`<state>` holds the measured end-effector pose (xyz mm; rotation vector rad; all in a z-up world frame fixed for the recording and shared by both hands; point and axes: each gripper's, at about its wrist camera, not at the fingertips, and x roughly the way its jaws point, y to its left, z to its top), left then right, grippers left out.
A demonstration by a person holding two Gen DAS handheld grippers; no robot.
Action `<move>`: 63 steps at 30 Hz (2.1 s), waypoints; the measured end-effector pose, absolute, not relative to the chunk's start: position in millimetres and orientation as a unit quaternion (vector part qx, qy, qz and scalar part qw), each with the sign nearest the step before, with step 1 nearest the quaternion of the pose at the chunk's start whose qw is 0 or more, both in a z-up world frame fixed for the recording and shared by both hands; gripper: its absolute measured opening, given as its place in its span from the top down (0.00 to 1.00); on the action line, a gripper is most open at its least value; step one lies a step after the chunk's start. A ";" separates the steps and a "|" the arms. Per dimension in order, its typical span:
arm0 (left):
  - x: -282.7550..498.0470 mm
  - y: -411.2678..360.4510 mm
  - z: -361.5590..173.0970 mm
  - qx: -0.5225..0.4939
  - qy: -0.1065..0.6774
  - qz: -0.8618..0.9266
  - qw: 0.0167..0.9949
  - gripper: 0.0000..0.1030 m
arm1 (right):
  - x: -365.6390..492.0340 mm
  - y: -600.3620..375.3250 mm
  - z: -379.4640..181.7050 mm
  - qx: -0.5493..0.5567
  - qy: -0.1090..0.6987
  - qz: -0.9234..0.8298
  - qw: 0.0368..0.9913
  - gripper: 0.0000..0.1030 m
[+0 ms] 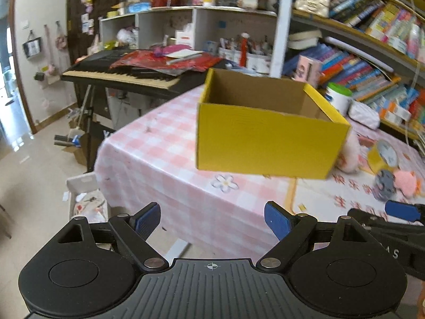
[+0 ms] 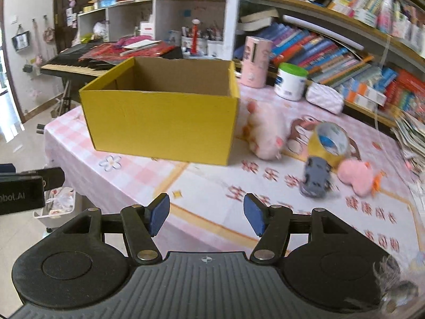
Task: Organize objects
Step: 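Withdraw both open tools from the box back toward the remaining toys, then grasp the grey toy car with the left tool while the right grasps the pink plush chick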
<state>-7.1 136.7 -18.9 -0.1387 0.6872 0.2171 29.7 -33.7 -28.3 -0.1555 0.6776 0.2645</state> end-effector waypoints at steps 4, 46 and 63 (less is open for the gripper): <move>-12.6 121.0 -23.2 -0.048 0.347 0.072 0.934 0.15 | 17.5 -46.8 -29.7 -0.065 0.332 0.102 0.935 0.39; 104.7 -56.2 -28.6 0.012 0.370 -0.027 0.929 0.15 | 111.4 -236.0 -29.0 -0.009 0.363 -0.032 0.931 0.29; 161.2 -118.2 -55.9 0.016 0.409 -0.014 0.912 0.15 | 184.0 -288.0 -52.5 -0.022 0.382 0.000 0.924 0.22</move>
